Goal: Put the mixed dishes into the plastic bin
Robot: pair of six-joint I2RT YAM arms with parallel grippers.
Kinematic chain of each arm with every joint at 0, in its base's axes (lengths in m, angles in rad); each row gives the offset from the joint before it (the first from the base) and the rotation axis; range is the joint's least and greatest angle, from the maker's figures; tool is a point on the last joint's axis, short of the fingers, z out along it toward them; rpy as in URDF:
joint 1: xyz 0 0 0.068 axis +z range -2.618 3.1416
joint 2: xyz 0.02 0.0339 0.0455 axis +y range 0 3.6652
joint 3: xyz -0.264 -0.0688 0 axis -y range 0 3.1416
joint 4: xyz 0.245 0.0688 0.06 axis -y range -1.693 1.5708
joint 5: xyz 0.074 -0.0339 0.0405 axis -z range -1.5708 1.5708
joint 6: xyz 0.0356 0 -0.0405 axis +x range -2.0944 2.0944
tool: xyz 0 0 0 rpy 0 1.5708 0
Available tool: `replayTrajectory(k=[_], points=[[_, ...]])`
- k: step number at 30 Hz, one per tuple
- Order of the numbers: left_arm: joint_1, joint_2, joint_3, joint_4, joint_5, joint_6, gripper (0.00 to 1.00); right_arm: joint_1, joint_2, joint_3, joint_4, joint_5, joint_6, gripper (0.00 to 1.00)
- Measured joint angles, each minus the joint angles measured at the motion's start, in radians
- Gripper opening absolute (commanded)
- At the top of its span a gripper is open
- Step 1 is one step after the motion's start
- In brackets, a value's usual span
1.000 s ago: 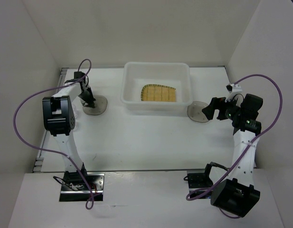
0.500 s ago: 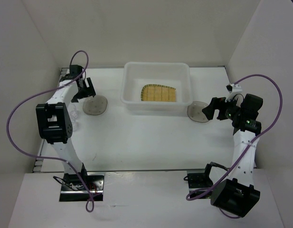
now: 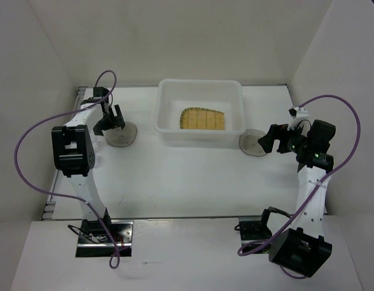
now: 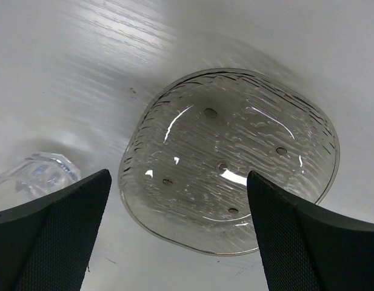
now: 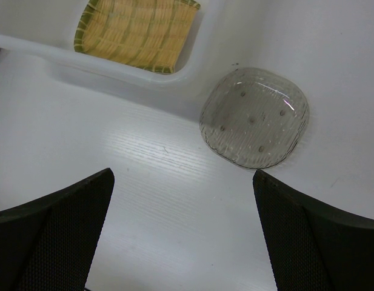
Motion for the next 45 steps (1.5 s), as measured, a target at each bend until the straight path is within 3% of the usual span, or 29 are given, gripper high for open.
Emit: replayTrajectory(k=[13,21,25,30,34,38,45], points=[[0.005,0.095,0.024,-0.002,0.071,0.001,0.99,0.0,0.0,0.0,0.0,0.0,0.0,1.0],[0.011,0.109,0.046,-0.002,0.134,0.003,0.85,0.0,0.0,0.0,0.0,0.0,0.0,1.0],[0.015,0.117,0.058,0.001,0.184,0.004,0.72,0.0,0.0,0.0,0.0,0.0,0.0,1.0],[0.015,0.126,0.06,0.008,0.246,0.005,0.42,0.0,0.0,0.0,0.0,0.001,0.0,1.0],[0.015,0.135,0.061,0.01,0.288,0.005,0.25,0.0,0.0,0.0,0.0,0.003,0.0,1.0],[0.015,0.142,0.061,0.016,0.334,0.005,0.25,0.0,0.0,-0.001,0.0,0.004,0.0,1.0],[0.016,0.156,0.067,0.037,0.436,0.008,0.44,0.0,0.0,-0.014,0.002,0.005,0.002,1.0]])
